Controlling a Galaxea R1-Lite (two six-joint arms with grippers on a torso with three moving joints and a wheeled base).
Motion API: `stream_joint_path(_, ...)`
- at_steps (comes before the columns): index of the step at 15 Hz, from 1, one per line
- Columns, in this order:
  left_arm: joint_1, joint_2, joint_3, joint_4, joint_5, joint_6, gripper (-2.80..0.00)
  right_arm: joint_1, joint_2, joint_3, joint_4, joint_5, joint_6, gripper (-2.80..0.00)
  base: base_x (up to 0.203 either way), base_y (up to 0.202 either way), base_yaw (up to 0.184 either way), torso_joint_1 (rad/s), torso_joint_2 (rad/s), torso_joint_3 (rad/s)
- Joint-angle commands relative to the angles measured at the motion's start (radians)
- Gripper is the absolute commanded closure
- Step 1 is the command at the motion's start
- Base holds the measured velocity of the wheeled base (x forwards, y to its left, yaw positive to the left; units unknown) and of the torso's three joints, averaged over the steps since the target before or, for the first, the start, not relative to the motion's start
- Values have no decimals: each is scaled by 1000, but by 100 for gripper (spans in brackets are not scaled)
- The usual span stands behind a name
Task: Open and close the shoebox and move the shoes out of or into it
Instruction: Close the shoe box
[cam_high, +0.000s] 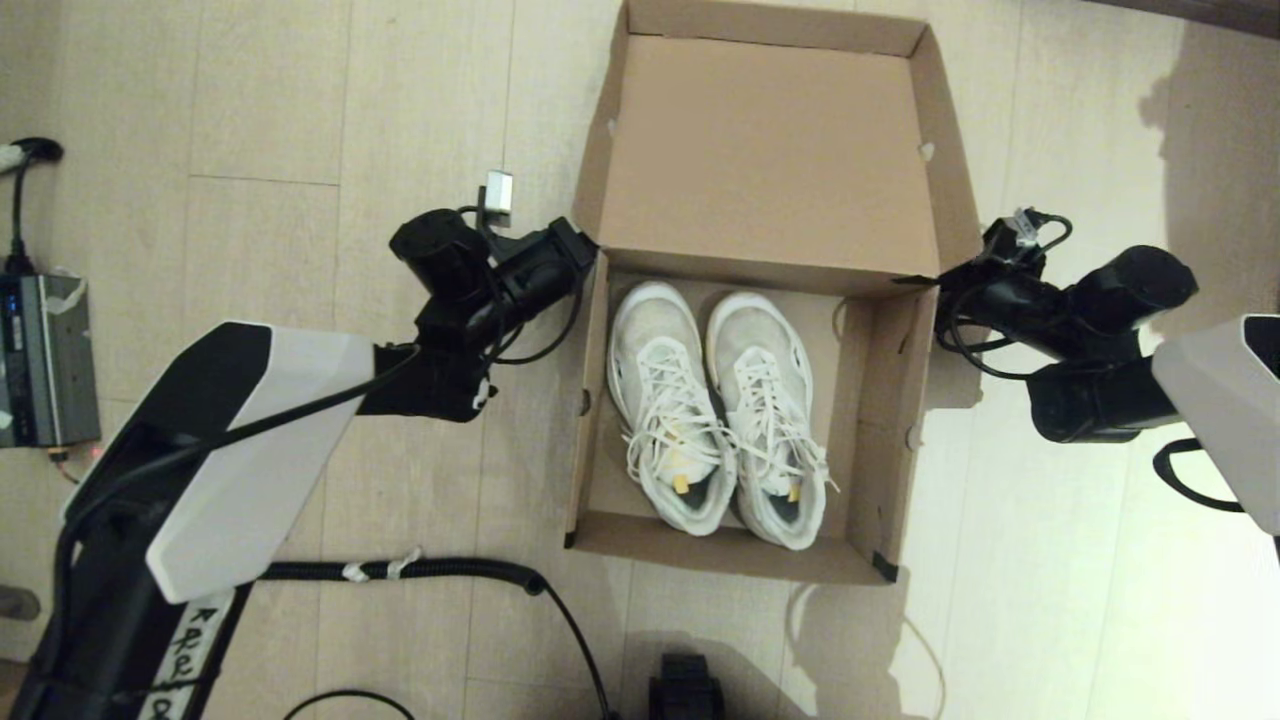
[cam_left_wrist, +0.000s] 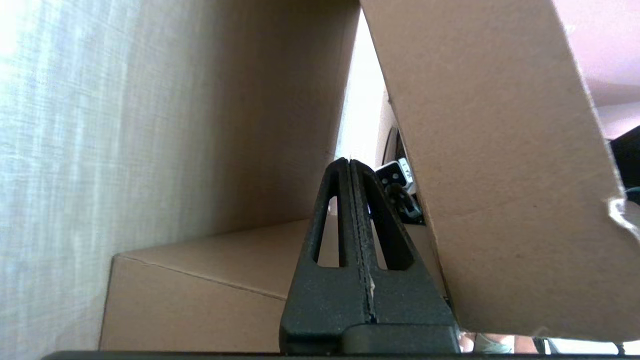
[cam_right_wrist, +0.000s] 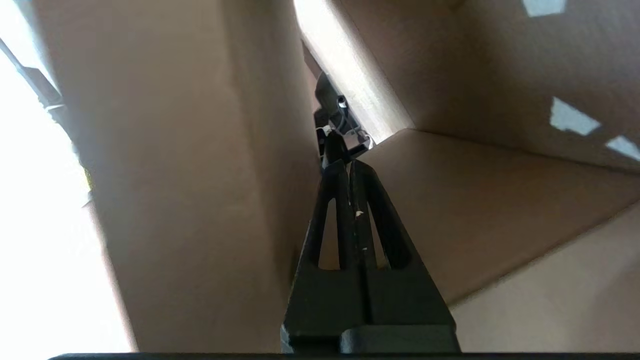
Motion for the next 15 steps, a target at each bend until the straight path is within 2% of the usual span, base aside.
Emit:
stream_joint_path(1, 8, 1, 3, -5, 2, 0, 0, -12, 10, -2, -9, 4, 9, 0, 0, 0, 0, 0, 0, 0)
stream_joint_path(4, 77, 1, 7, -8, 16, 15, 0, -64, 29, -27, -8, -2, 12, 0, 0, 0, 0, 0, 0, 0)
stream_joint_path(6, 99, -6, 12, -13, 63, 18, 0, -68, 58, -84, -5, -16, 37, 0, 0, 0, 0, 0, 0, 0)
stream_joint_path(10, 96, -25, 32, -18, 67, 21, 0, -49, 158, -320, 15, -52, 220, 0, 0, 0, 0, 0, 0, 0)
stream_joint_path(15, 93, -40, 35, -18, 67, 21, 0, 2, 171, -335, 40, -61, 204, 0, 0, 0, 0, 0, 0, 0)
